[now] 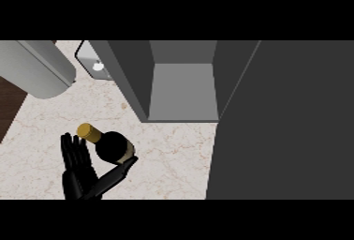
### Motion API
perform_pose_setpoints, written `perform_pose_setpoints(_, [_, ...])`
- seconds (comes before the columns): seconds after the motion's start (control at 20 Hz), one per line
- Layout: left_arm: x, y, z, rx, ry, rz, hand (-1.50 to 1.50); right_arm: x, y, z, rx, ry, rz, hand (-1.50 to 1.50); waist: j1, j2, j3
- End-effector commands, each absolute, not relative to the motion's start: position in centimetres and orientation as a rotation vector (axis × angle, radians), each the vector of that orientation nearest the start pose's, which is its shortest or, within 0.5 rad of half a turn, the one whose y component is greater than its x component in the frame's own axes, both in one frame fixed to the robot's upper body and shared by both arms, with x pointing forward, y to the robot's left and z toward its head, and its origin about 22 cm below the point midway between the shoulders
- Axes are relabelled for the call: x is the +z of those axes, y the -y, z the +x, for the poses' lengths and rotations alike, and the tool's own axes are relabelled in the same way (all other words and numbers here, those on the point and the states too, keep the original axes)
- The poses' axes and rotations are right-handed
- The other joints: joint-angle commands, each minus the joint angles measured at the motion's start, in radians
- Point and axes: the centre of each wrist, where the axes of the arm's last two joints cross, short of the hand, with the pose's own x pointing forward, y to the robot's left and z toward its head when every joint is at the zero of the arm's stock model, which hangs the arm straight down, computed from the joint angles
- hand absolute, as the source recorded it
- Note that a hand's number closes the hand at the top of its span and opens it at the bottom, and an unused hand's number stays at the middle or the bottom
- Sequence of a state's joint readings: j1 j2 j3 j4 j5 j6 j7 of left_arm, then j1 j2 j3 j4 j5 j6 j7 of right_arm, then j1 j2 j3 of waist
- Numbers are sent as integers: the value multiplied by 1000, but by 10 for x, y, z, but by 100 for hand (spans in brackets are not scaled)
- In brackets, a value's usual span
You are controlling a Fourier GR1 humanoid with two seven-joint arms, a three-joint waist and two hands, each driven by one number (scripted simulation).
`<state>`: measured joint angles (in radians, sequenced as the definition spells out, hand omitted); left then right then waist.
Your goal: Pick up the wine, place it into the cabinet and close the cabinet
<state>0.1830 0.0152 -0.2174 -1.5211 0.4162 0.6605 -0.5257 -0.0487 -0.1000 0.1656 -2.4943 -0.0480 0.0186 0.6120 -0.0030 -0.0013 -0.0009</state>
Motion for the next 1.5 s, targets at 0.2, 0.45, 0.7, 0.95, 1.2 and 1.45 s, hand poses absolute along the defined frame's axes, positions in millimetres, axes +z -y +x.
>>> perform_pose_setpoints(0.2, [-77, -204, 190, 638, 1640, 348, -150, 221, 203, 103, 247, 1942, 206, -150, -2, -1, 0])
perform_pose_setpoints(0.45, [-99, -205, 196, 606, 1615, 350, -150, 222, 206, 114, 232, 1940, 198, -150, -2, 0, 0])
perform_pose_setpoints(0.7, [-91, -193, 225, 643, 1618, 305, -150, 209, 211, 117, 251, 1943, 183, -150, -6, 1, 1])
perform_pose_setpoints(0.95, [-92, -204, 215, 649, 1647, 281, -150, 212, 211, 130, 264, 1932, 170, -150, 1, 0, 1])
perform_pose_setpoints(1.2, [-109, -202, 236, 675, 1643, 261, -150, 213, 215, 115, 249, 1959, 204, -150, -6, 1, 1])
perform_pose_setpoints(1.45, [-121, -204, 218, 641, 1687, 132, 150, 219, 203, 120, 229, 1937, 196, -150, -1, 0, 0])
